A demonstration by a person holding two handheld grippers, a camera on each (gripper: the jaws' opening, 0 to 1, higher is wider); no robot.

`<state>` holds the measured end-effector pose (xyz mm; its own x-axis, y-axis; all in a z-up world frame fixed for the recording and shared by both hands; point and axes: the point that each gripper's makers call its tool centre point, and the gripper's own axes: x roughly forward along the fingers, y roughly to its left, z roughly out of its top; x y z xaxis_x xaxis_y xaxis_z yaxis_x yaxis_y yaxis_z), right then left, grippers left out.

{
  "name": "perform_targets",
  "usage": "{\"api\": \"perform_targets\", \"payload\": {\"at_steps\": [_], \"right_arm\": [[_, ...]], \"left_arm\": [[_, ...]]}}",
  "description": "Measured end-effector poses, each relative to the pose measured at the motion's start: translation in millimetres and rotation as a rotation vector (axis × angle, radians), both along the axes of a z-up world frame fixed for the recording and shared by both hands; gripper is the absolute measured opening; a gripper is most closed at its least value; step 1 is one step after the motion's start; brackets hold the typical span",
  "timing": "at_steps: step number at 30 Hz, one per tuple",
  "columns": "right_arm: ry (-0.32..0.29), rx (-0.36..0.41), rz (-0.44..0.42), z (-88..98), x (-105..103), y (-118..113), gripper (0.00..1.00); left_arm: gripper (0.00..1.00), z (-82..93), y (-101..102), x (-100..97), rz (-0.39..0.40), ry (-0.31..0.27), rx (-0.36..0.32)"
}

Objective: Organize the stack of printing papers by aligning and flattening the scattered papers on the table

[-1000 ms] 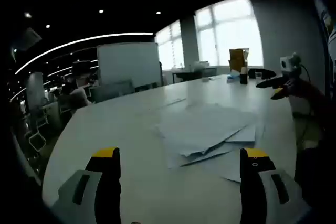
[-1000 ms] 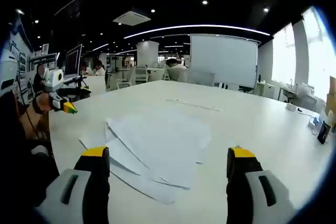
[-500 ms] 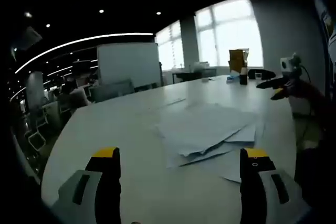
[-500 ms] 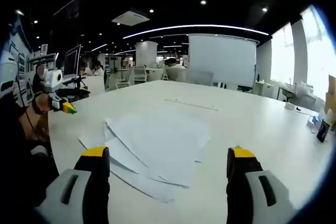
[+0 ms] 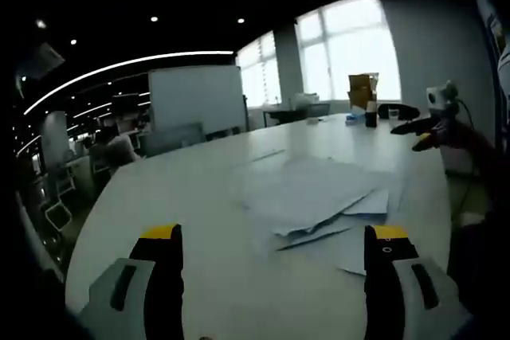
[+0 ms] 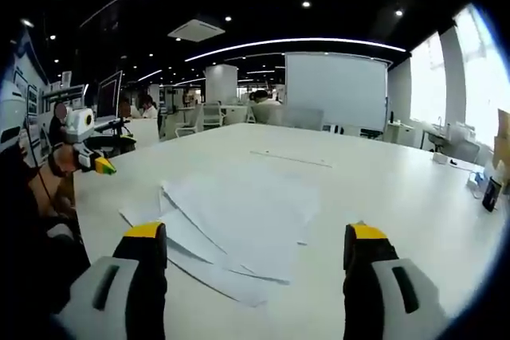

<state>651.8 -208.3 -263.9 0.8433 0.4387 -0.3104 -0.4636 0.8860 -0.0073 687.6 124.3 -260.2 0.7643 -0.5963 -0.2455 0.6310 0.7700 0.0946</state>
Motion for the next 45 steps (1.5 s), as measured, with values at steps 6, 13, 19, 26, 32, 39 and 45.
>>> {"api": "perform_targets", "payload": {"at_steps": [6,13,19,26,32,39,45], "right_arm": [[-0.007,0.004,-0.003,1.1,-0.9,0.1,0.87],[-0.005,0.002,-0.004,-0.2,-1.6,-0.2,0.87],[-0.011,0.006,-0.004,0.6,0.5,-0.7,0.86],[-0.014,0.007,-0.006,-0.5,8.3,-1.9,0.86],[-0.013,0.004,-0.003,-1.6,14.0,-1.8,0.86],[-0.018,-0.010,0.006,-2.2,21.1,1.7,0.86],[-0.027,0.001,0.024,-0.7,24.6,7.9,0.86]], "left_arm": [[0.97,0.3,-1.2,1.0,-0.001,0.000,-0.002],[0.97,-0.9,-5.8,0.7,-0.014,0.006,-0.013],[0.97,-3.5,-9.1,2.8,-0.019,0.008,-0.008],[0.97,-2.2,-14.9,5.9,-0.032,0.004,-0.024],[0.97,-1.4,-18.7,7.3,-0.042,0.002,-0.023],[0.97,-0.4,-25.6,11.7,-0.062,0.002,-0.029],[0.97,-0.1,-26.9,15.5,-0.059,-0.014,-0.011]]}}
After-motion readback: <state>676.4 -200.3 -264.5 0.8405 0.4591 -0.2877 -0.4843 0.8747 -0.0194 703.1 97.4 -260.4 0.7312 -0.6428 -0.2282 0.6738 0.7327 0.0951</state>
